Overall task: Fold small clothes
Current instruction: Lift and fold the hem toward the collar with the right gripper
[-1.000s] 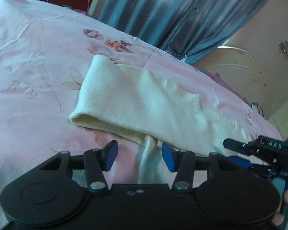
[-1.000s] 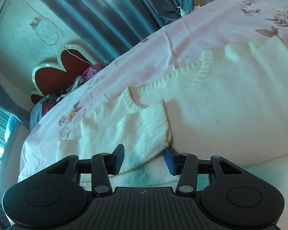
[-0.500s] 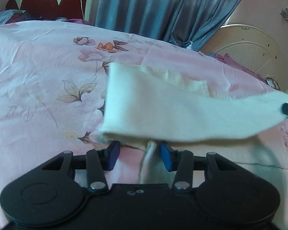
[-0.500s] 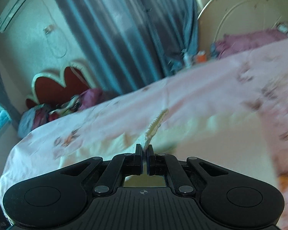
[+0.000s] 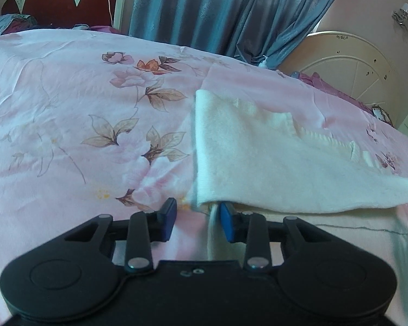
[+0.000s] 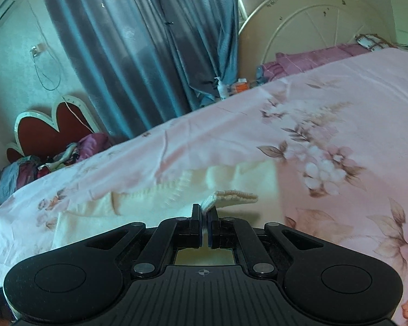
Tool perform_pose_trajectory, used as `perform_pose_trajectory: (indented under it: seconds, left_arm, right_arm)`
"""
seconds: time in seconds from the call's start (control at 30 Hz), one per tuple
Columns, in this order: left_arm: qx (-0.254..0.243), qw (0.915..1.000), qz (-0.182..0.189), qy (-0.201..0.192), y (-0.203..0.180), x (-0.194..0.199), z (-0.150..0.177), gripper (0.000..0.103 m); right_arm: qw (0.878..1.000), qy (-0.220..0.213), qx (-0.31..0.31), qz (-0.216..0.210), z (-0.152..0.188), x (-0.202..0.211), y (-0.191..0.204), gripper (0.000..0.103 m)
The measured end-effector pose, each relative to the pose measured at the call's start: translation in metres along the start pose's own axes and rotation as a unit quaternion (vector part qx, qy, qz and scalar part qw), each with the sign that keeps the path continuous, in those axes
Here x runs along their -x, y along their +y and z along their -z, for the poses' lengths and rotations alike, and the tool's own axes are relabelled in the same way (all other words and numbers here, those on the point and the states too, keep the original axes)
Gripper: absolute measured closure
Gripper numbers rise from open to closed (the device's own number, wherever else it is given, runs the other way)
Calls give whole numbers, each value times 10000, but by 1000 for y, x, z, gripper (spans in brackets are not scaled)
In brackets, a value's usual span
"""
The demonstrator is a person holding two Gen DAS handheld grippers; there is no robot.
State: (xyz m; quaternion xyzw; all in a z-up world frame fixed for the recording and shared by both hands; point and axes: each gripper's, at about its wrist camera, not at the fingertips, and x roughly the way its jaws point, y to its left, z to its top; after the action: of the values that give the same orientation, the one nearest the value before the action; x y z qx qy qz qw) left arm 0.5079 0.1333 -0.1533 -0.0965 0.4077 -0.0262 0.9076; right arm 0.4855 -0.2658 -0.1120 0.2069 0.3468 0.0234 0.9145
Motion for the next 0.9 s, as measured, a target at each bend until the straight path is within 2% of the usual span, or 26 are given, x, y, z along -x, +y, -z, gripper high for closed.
perform_pose_trajectory:
  seconds: [0.27,0.37,0.47,0.57,0.6,0.67,0.77,0.8,0.9]
  left_arm:
    - [-398,9992,-55,82,-7,-1,0,70]
    - [-391,9991,49,145,-2,-1,-2,70]
    - [-457,9988,98,161,0,-1,-2,70]
    - [-414,9985,252,241,5,5,-4,71]
    - [-359,9987,287,207,8,10,-4,72]
    - [-248,9992,256,-168,12,26,-3,72]
    - [-263,9948,682,-710,5,43,-6,72]
    - [-340,9937,776,-736,0,41,-8,72]
    - [-540,9948,736,-453,-16,18,-8,72]
  right_arm:
    - [9997,179,-84,144,14,-6,-18,100]
    - [9992,290,-206,161,19,-11,-24,100]
    - [9992,226,-315,107,21,-6,-23,100]
    - [9988,289,-331,220,22,-9,-23,100]
    - [9986,319,-369,218,23,-10,-24,100]
    - [9985,321,-410,178,23,-10,-26,100]
    - [9988,253,-399,127,21,-8,-26,100]
    - [9989,227,-386,127,20,-7,-25,100]
    - [9992,173,-340,149,18,-5,-23,100]
